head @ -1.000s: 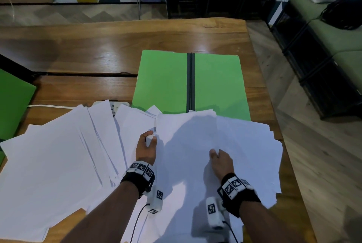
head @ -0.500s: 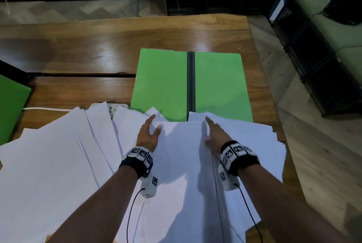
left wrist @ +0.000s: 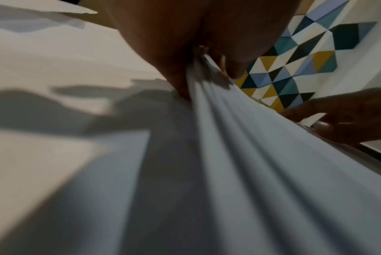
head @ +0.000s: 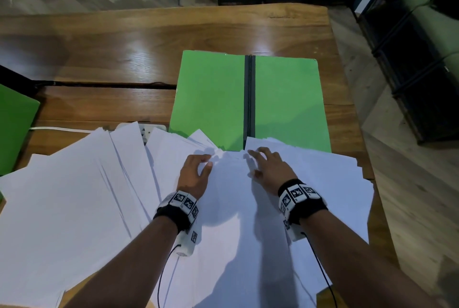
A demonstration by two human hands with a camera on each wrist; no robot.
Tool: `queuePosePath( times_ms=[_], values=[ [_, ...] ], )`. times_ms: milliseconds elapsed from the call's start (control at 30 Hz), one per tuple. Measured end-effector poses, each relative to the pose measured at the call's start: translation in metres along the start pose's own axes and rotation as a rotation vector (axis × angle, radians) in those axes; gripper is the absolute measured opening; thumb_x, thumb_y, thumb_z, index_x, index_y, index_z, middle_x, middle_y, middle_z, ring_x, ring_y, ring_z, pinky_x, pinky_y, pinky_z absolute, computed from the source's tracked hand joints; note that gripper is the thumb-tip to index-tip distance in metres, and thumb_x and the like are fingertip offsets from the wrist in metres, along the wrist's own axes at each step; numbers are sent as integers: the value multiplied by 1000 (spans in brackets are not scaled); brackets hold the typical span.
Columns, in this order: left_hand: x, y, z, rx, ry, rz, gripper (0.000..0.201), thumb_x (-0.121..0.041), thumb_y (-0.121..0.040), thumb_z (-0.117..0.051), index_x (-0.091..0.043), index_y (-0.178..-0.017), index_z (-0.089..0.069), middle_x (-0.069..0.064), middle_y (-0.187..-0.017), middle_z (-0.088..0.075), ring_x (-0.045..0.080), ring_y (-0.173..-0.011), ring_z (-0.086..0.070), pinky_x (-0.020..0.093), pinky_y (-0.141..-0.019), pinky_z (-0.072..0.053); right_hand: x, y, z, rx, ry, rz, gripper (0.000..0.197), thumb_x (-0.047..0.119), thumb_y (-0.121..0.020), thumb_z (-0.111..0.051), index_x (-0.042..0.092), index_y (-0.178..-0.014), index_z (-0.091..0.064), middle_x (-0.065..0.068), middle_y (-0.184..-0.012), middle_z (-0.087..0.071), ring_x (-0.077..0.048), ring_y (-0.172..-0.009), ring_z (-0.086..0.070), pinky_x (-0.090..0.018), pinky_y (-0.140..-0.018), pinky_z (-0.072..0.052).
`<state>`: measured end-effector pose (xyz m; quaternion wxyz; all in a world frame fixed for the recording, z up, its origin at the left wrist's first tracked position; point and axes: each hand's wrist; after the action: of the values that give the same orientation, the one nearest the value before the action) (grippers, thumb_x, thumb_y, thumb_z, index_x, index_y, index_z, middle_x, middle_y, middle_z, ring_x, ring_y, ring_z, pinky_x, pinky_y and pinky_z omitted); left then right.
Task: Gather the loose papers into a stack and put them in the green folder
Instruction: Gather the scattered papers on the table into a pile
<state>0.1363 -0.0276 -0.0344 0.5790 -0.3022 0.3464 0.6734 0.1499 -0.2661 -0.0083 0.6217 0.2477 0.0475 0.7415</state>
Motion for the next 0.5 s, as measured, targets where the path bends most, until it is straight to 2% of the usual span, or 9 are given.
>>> queuePosePath(
  times_ms=[67,133,200,300,367,433,500],
  values=[
    [0,-3,-1,54,-33,2,16,-22,-92,-60,-11,-99,-70,6,-105,-63,19,-99,-57,25,-88,-40,6,0,-2,33,38,3,48,38,-94,-48,29,-140,-37,-2,-144,-35,-27,-126,-33,-44,-90,-49],
    [-1,-1,0,76,-69,-33,18,-24,-92,-61,-9,-92,-70,6,-100,-62,20,-92,-58,28,-84,-44,12,4,-4,-8,3,-37,44,36,-94,-49,26,-136,-43,-4,-139,-39,-28,-126,-33,-41,-92,-47],
    [-4,3,1,81,-94,-84,17,-24,-91,-62,-9,-91,-69,4,-100,-58,17,-89,-57,28,-83,-44,15,10,-8,-48,-42,-60,46,36,-92,-52,25,-136,-44,-5,-140,-39,-28,-128,-31,-40,-97,-43],
    [-9,11,4,56,-78,-106,15,-22,-87,-67,-12,-98,-69,2,-103,-57,12,-93,-54,29,-88,-44,12,19,-14,-64,-97,-54,52,39,-89,-56,23,-137,-43,-5,-141,-38,-28,-132,-28,-40,-105,-37],
    [-17,18,6,-16,61,22,34,-20,-81,-73,-18,-113,-60,-1,-109,-57,10,-100,-52,27,-91,-41,10,22,-10,-76,-140,-63,55,40,-86,-57,21,-136,-44,-5,-138,-41,-28,-130,-31,-39,-106,-34],
    [-26,28,6,-66,262,257,58,-19,-76,-78,-19,-125,-47,-2,-114,-54,14,-104,-52,27,-91,-40,7,24,-4,-53,-152,-30,56,37,-88,-56,18,-139,-42,-5,-139,-41,-28,-130,-32,-37,-109,-28],
    [-30,39,4,-10,367,417,64,-21,-73,-81,-17,-127,-47,1,-116,-56,20,-105,-55,30,-89,-43,-1,27,2,-45,-269,-13,54,32,-93,-54,18,-143,-38,-4,-144,-39,-25,-134,-33,-35,-112,-25]
  ],
)
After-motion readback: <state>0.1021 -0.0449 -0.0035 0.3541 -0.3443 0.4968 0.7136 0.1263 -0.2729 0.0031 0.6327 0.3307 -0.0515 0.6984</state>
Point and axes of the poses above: each hand's wrist, its own y-axis away from the middle knuckle, its own z-axis out of the back of the hand, x = y × z
